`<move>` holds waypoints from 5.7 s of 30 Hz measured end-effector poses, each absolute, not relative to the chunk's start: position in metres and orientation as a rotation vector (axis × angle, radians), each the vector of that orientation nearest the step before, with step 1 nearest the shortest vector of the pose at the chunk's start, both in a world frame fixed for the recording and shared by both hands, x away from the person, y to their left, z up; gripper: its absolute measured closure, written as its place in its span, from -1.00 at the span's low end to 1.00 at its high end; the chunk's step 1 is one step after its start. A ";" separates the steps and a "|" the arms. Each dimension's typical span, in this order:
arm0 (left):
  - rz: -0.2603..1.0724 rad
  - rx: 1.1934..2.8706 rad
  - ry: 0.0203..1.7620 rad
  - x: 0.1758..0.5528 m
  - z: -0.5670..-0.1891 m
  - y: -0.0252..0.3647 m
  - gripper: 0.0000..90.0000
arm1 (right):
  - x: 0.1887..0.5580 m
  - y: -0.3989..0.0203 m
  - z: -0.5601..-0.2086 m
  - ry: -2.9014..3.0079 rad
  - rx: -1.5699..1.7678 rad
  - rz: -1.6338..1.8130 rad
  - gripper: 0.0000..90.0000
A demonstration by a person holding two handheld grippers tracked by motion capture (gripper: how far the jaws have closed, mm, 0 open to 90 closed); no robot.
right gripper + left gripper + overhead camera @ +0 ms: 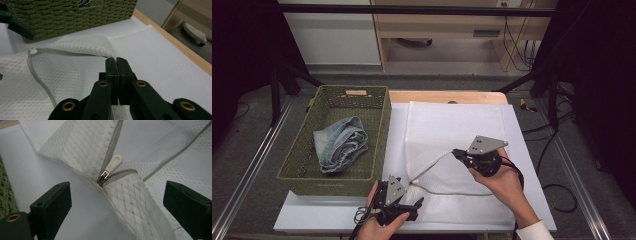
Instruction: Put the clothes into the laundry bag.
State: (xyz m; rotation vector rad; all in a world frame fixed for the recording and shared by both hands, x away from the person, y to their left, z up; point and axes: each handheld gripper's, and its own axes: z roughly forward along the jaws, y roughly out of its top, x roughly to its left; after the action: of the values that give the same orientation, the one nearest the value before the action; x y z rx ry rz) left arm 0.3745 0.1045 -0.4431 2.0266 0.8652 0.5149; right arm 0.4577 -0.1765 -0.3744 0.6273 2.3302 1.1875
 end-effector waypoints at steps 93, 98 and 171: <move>0.767 2.174 1.217 0.480 -0.325 0.199 -0.77 | 0.439 -0.178 -0.416 2.234 0.482 1.026 0.98; 0.771 2.178 1.274 0.484 -0.317 0.210 -0.77 | 0.436 -0.176 -0.417 2.231 0.458 1.017 0.97; 0.580 2.451 1.402 0.554 -0.417 0.265 -0.02 | 0.435 -0.169 -0.426 2.282 0.429 0.967 0.96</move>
State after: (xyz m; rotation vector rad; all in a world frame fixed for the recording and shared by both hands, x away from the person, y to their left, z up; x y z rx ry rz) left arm 0.5545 0.2655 -0.4167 2.4510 1.4022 0.5795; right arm 0.4355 -0.1685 -0.4261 0.4290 2.2823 0.9669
